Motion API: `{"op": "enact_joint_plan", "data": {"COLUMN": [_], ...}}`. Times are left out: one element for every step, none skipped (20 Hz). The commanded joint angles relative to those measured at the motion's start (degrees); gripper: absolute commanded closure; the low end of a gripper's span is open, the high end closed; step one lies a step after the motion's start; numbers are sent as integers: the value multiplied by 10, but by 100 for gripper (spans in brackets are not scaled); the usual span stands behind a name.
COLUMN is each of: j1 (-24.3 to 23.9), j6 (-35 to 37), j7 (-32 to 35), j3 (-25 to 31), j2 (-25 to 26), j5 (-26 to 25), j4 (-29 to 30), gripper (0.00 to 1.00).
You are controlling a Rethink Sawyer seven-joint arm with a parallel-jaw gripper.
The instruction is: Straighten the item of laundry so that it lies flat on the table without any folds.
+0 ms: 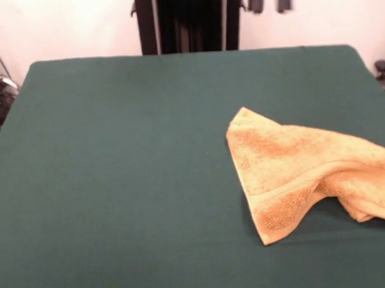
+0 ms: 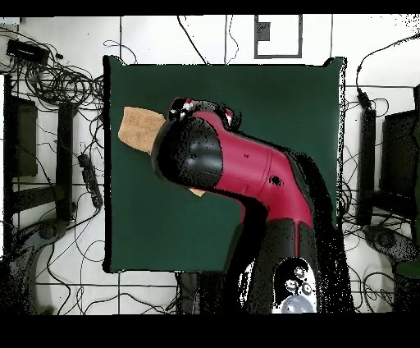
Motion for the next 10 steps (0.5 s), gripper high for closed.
{"op": "enact_joint_plan", "data": {"j1": [32, 36, 39, 42, 40, 35, 36, 33, 34, 35], "j6": [43, 48, 53, 55, 50, 50, 41, 27, 30, 20], "j7": [51, 49, 47, 45, 43, 40, 44, 49, 54, 55], "j3": [50, 45, 40, 37, 41, 49, 50, 57, 57, 57], "j2": [50, 54, 59, 64, 67, 70, 82, 93, 107, 120], "j5": [-34, -39, -45, -49, -49, -47, -51, -47, -48, -51], "j4": [51, 45, 38, 33, 34, 35, 30, 32, 27, 21], "gripper": [0, 0, 0, 0, 0, 0, 0, 0, 0, 0]}}
